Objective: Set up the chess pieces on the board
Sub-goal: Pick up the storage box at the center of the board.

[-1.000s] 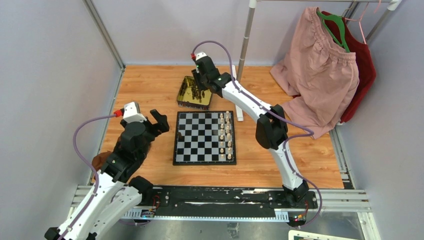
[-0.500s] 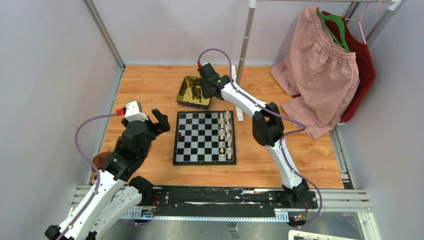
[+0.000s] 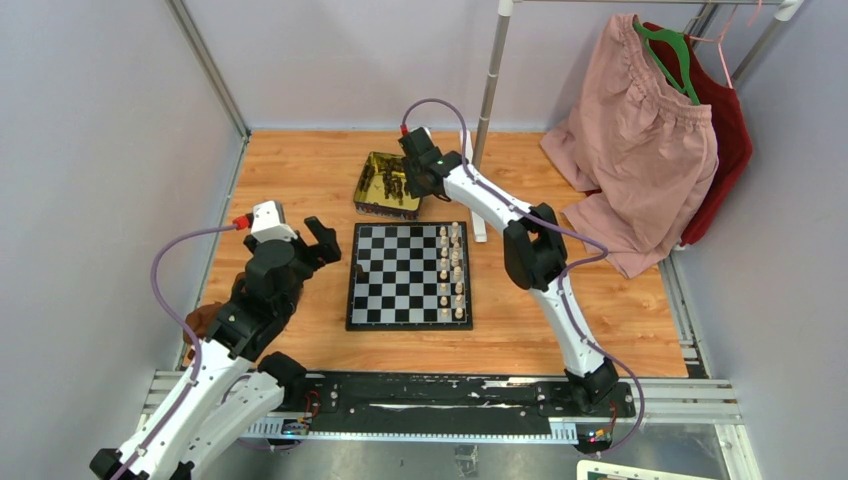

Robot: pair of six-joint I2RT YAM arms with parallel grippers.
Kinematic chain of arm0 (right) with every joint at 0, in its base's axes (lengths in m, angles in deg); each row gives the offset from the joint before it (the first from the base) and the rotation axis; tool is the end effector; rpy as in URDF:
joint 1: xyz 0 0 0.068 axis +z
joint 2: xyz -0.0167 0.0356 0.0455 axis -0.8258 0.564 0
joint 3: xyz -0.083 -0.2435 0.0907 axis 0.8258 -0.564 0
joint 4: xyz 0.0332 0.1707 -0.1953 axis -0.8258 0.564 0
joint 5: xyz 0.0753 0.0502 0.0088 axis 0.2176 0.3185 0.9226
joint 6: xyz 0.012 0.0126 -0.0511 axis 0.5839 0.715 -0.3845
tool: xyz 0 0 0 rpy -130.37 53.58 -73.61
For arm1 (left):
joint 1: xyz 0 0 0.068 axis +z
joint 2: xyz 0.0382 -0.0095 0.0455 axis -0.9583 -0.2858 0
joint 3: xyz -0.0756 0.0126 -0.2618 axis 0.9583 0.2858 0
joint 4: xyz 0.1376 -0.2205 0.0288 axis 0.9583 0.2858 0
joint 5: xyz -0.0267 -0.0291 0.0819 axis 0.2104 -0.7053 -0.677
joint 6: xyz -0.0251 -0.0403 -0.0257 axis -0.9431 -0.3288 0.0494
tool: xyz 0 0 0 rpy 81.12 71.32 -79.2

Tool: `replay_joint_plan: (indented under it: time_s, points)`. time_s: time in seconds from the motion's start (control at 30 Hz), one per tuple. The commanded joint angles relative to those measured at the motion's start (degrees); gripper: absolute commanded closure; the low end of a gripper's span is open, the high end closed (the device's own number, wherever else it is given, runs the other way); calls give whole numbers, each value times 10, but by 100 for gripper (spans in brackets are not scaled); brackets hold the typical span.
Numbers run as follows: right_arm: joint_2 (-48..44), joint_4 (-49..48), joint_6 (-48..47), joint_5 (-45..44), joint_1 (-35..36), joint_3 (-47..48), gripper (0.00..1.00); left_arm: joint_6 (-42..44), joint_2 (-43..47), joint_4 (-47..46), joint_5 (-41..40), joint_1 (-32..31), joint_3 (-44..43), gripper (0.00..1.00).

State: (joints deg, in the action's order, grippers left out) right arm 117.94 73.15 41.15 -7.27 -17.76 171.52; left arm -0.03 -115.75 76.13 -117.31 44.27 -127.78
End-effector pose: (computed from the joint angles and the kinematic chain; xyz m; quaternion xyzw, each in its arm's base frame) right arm 0.4375 0.3315 0.2293 -0.1501 0.8981 0.0906 0.4033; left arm 0.1296 -0.0511 0.3079 -0.1587 0.7732 -0.0903 0.6073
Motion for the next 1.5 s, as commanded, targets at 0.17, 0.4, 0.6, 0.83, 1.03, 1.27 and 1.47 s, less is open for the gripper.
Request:
replay_joint_plan:
  time_s: [0.17, 0.4, 0.6, 0.83, 1.03, 1.27, 1.47]
  points:
    - [38, 18, 18, 12, -13, 18, 58, 10, -10, -25, -11, -5, 8, 0]
    - [58, 31, 21, 19, -17, 41, 75, 13, -11, -29, -15, -5, 13, 0]
    - [60, 32, 20, 14, -21, 45, 95, 19, -10, -31, -19, -5, 14, 0]
    - [62, 33, 13, 18, -28, 71, 100, 30, -11, -36, -23, -5, 9, 0]
    - [64, 39, 8, 30, -30, 117, 100, 36, -12, -38, -25, -5, 4, 0]
    - [25, 39, 3, 26, -29, 123, 100, 45, -5, -25, -27, -5, -13, 0]
    - [-56, 37, -9, 2, -22, 40, 100, 37, 15, 10, -7, -5, -21, 0]
